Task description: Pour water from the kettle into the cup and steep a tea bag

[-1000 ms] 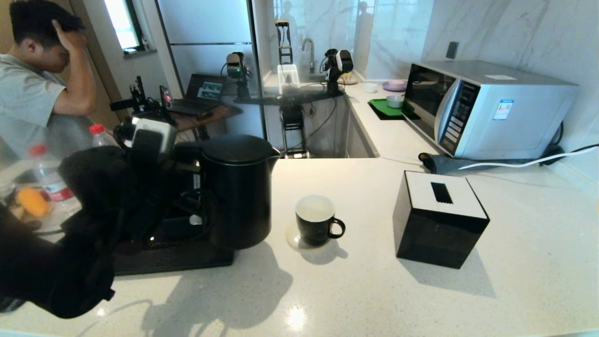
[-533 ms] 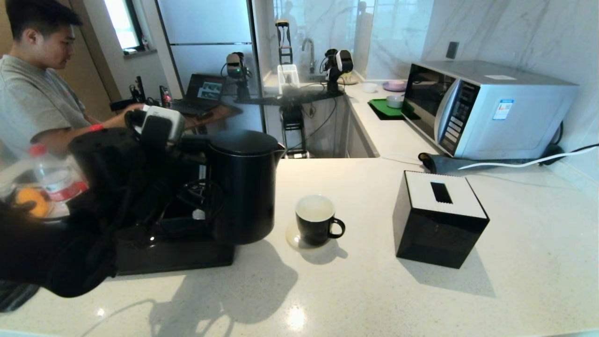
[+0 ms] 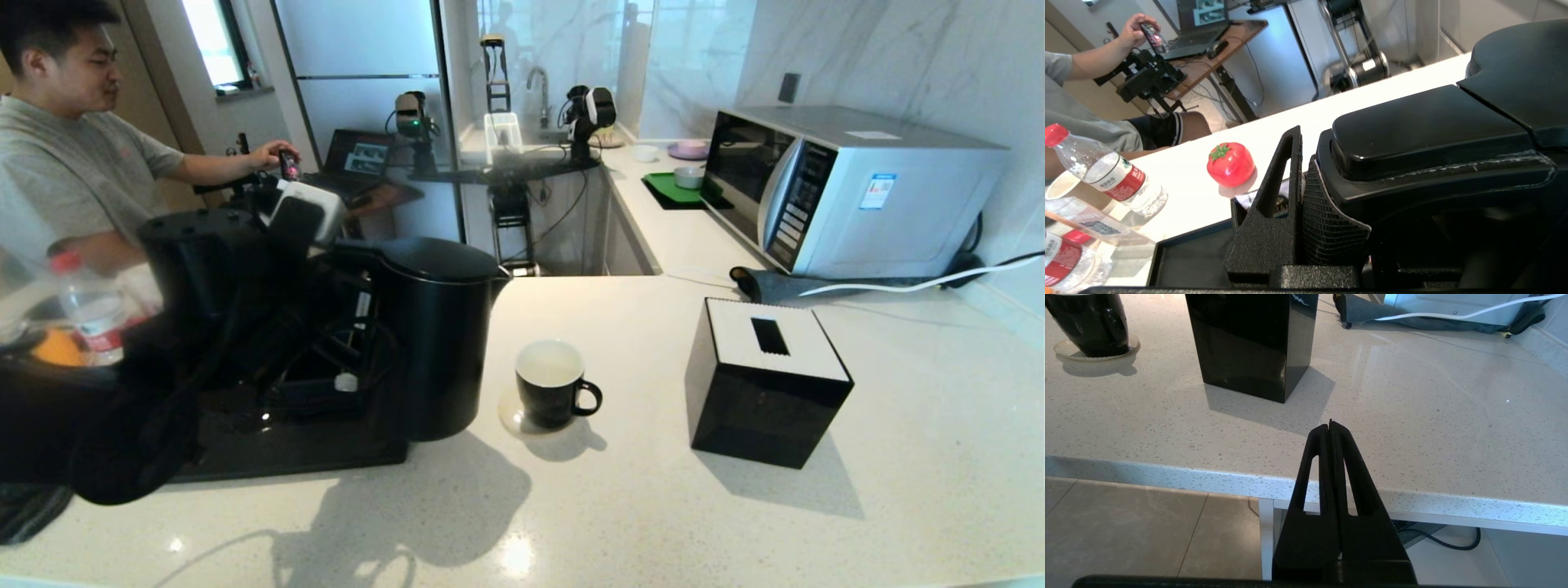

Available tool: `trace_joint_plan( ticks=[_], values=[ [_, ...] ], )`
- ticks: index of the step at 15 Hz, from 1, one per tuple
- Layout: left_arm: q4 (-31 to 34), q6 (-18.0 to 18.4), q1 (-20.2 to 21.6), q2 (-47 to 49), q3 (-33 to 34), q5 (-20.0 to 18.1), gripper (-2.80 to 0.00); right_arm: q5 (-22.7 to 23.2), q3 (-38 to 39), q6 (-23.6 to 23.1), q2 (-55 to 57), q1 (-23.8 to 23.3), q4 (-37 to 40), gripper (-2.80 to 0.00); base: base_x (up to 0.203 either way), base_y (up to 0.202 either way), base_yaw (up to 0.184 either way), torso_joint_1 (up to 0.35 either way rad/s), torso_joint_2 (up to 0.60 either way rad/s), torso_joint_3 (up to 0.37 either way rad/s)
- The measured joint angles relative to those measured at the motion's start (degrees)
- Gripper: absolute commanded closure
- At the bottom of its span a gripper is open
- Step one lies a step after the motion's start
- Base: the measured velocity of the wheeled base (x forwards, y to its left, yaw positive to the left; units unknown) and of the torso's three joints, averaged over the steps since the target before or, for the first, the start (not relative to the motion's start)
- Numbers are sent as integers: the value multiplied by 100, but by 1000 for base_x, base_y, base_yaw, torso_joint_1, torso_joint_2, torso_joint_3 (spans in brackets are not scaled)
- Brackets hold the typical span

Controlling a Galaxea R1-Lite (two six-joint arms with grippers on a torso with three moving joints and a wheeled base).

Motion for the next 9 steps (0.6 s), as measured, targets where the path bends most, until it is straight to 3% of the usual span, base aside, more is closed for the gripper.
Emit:
trace_joint_plan(
  ticks=[9],
  values=[
    [928, 289, 4, -128, -368, -2, 0, 5, 0, -3, 0, 5, 0, 0, 0, 0, 0, 0, 0, 0]
  ],
)
